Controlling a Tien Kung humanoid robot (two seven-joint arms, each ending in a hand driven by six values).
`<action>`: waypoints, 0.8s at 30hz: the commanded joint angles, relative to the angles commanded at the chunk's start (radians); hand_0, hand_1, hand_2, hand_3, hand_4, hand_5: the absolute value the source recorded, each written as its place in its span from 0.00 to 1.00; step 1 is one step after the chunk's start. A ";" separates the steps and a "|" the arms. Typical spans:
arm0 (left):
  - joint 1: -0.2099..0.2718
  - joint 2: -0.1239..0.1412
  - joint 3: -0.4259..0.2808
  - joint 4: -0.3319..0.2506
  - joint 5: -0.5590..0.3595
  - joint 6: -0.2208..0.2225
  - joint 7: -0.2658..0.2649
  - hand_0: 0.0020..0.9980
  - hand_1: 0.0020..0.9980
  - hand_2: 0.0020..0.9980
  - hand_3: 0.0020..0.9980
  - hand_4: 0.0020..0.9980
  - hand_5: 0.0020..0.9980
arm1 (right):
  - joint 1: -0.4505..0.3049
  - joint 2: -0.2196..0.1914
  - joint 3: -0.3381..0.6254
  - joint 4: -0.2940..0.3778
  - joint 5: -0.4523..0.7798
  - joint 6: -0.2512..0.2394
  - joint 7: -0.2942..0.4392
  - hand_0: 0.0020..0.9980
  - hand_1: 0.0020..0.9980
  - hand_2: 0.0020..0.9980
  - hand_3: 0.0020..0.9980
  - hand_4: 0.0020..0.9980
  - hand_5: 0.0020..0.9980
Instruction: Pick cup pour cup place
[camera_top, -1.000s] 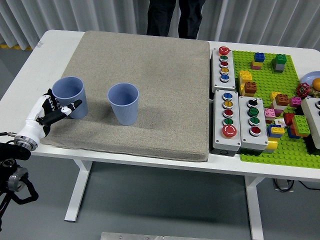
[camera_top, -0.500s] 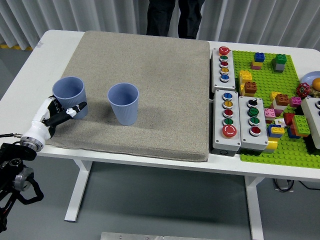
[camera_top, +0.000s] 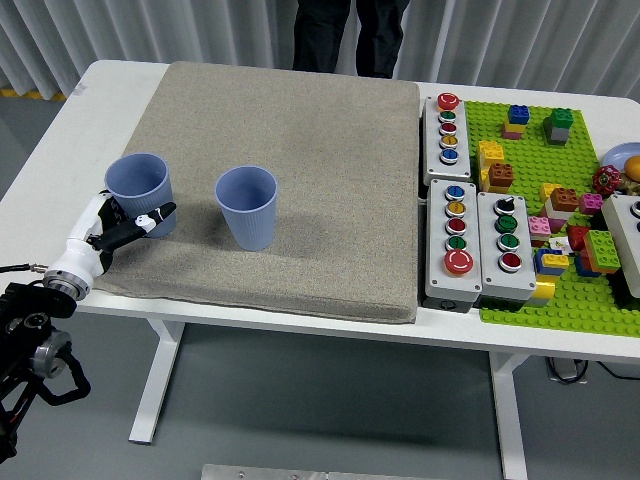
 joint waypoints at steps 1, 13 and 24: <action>-0.001 0.000 0.001 0.001 -0.001 0.003 0.000 0.99 0.98 1.00 1.00 0.94 0.24 | 0.000 0.000 0.000 0.000 0.000 0.000 0.000 0.72 0.68 0.72 0.69 0.30 0.34; -0.031 0.004 0.015 0.006 0.000 0.027 0.002 0.98 0.97 1.00 1.00 0.93 0.24 | 0.006 -0.001 -0.002 0.000 0.005 0.000 0.001 0.72 0.68 0.72 0.69 0.30 0.34; -0.032 0.002 0.017 0.006 -0.005 0.036 0.004 0.97 0.95 1.00 1.00 0.93 0.24 | 0.007 -0.001 -0.002 0.000 0.005 0.001 0.000 0.72 0.68 0.72 0.69 0.31 0.34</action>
